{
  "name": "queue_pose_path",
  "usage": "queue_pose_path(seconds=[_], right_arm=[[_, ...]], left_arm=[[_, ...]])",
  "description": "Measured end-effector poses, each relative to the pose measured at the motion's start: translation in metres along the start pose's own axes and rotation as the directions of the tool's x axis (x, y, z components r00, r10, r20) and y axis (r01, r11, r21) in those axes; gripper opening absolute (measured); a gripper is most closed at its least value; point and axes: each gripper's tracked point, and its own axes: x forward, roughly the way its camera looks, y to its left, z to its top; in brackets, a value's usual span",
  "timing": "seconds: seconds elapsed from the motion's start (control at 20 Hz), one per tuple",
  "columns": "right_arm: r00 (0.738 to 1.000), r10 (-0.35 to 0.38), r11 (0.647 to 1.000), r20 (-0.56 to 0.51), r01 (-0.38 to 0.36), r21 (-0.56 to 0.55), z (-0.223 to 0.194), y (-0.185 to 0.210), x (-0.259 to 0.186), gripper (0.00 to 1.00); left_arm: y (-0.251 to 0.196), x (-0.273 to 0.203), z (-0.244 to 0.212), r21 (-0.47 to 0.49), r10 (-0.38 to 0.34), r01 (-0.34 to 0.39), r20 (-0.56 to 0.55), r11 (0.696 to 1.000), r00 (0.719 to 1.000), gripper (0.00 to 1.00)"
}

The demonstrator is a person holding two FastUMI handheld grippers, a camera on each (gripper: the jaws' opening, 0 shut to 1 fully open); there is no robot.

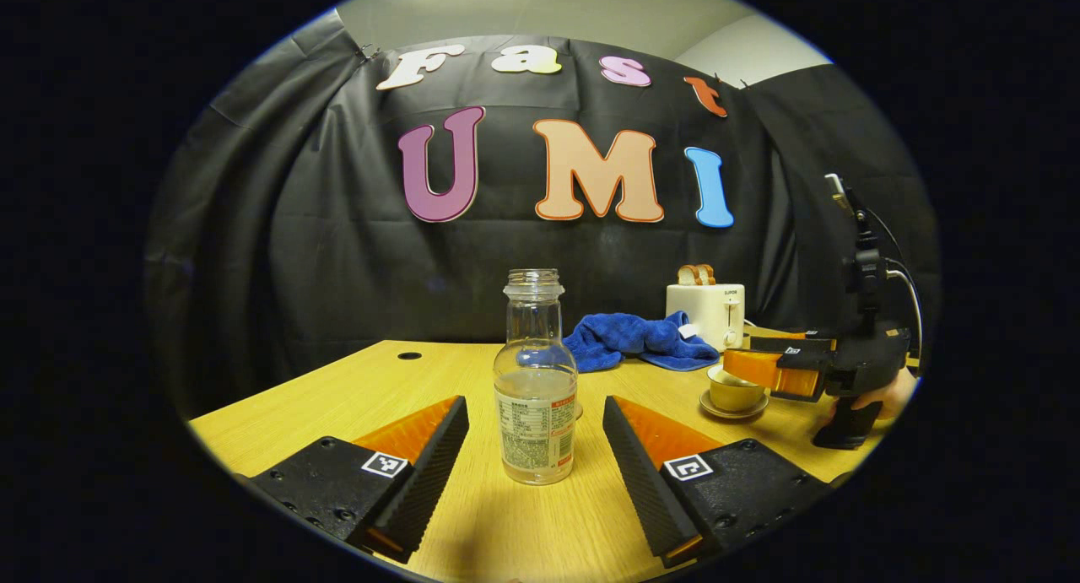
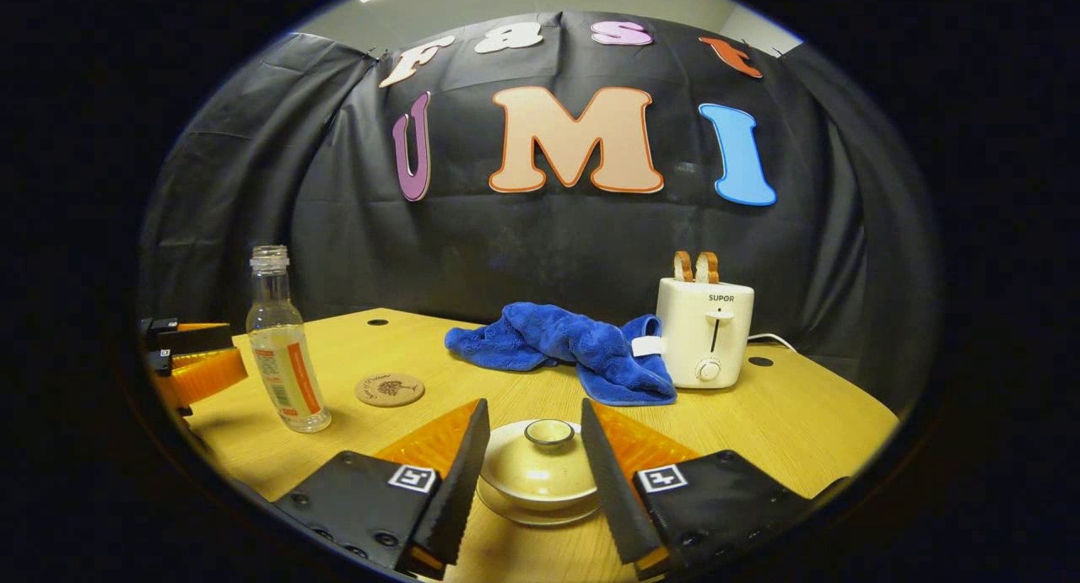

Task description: Open the teacup lid with one hand, grasp the water bottle and pour water into the teacup with the other hand; after pouring, place the water bottle on the coaster and then close the teacup lid.

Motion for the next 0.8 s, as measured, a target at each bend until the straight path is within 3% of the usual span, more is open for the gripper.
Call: queue_pose_path(seconds=[0.15,0.25,0.3,0.6,0.8], right_arm=[[0.999,-0.022,0.999,-0.038,0.022,0.024,-0.006,-0.005,0.006,0.53],[0.999,-0.016,0.999,-0.048,0.018,0.037,-0.007,-0.005,0.007,0.52],[0.999,-0.019,0.999,-0.047,0.020,0.034,-0.004,-0.006,0.010,0.36],[0.999,-0.012,1.000,-0.040,0.013,0.021,-0.005,-0.004,0.008,0.32],[1.000,-0.004,0.999,0.030,0.003,0.042,0.005,-0.006,0.000,0.32]], left_arm=[[0.000,0.000,0.000,0.000,0.000,0.000,-0.001,1.000,1.000,0.94],[0.001,0.000,0.001,0.000,0.000,0.000,-0.001,1.000,1.000,0.94],[0.001,0.000,0.000,0.000,-0.001,0.001,-0.001,1.000,1.000,0.94],[0.000,0.000,0.001,0.000,-0.004,0.004,-0.001,1.000,1.000,0.94],[0.002,0.003,-0.001,0.001,-0.003,0.003,-0.005,1.000,1.000,0.94]])
